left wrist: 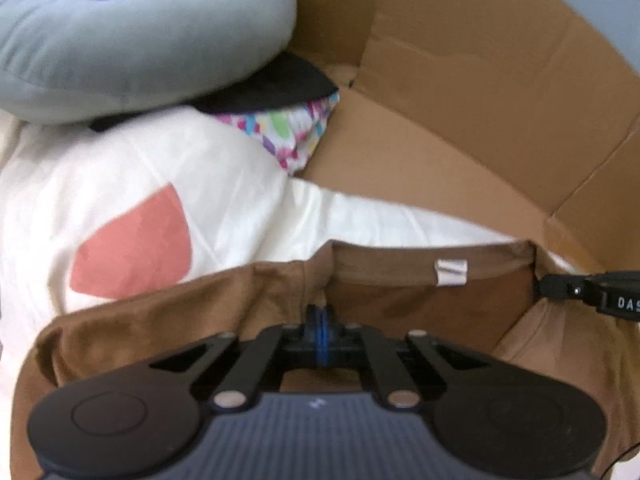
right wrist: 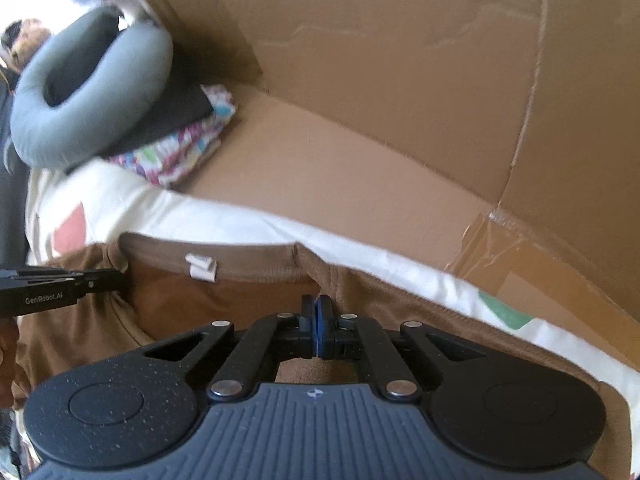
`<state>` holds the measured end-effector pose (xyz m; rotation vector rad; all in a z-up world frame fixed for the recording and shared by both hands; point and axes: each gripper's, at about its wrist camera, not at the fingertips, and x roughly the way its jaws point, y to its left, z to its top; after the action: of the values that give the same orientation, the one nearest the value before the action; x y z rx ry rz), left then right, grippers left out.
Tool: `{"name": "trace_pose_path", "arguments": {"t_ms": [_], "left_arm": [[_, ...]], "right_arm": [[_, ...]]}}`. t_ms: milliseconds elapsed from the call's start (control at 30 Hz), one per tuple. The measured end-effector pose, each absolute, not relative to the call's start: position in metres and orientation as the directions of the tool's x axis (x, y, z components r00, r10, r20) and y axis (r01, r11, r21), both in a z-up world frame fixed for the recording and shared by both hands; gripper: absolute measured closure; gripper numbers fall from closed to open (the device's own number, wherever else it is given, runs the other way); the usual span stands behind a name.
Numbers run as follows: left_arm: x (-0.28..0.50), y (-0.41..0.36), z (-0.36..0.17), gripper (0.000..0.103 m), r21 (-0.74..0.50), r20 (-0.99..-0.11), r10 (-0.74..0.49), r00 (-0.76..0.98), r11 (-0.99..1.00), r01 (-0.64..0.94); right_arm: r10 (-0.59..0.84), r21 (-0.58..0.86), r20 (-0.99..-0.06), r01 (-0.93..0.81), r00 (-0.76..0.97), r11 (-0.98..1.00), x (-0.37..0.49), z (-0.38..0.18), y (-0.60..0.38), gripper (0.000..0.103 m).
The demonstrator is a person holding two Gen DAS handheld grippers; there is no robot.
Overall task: Fold clothes
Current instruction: 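Grasp the collar edge with the left tool while the right tool grasps the collar, then lay the shirt flat by its collar and open both tools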
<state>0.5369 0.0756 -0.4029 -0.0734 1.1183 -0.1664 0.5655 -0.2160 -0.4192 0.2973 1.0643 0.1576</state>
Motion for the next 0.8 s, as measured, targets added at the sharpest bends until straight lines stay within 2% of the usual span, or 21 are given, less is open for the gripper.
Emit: {"name": "trace_pose_path", "arguments": {"t_ms": [233, 333, 433, 500, 700, 800], "left_arm": [[0.541, 0.079, -0.392, 0.102, -0.208, -0.863, -0.219, 0.455, 0.975, 0.075], [0.537, 0.075, -0.395, 0.099, -0.244, -0.855, -0.257, 0.45, 0.966, 0.089], [0.526, 0.075, -0.39, 0.092, -0.277, -0.833, -0.29, 0.471, 0.956, 0.098], [0.518, 0.075, -0.386, 0.091, -0.273, -0.818, -0.298, 0.492, 0.954, 0.124], [0.494, 0.071, -0.376, 0.086, -0.229, -0.806, -0.292, 0.515, 0.956, 0.184], [0.48, 0.065, -0.369, 0.074, -0.209, -0.809, -0.285, 0.514, 0.957, 0.202]], "right_arm": [[0.309, 0.365, -0.803, 0.011, 0.51, 0.931, 0.563, -0.412, -0.222, 0.103], [0.381, 0.44, -0.771, -0.006, 0.511, 0.898, 0.562, -0.412, -0.22, 0.102], [0.401, 0.456, -0.746, -0.03, 0.532, 0.889, 0.557, -0.405, -0.219, 0.101], [0.398, 0.449, -0.74, -0.043, 0.542, 0.893, 0.553, -0.4, -0.221, 0.101], [0.359, 0.409, -0.738, -0.045, 0.571, 0.911, 0.531, -0.381, -0.248, 0.091], [0.328, 0.385, -0.75, -0.024, 0.575, 0.923, 0.515, -0.374, -0.269, 0.082]]}}
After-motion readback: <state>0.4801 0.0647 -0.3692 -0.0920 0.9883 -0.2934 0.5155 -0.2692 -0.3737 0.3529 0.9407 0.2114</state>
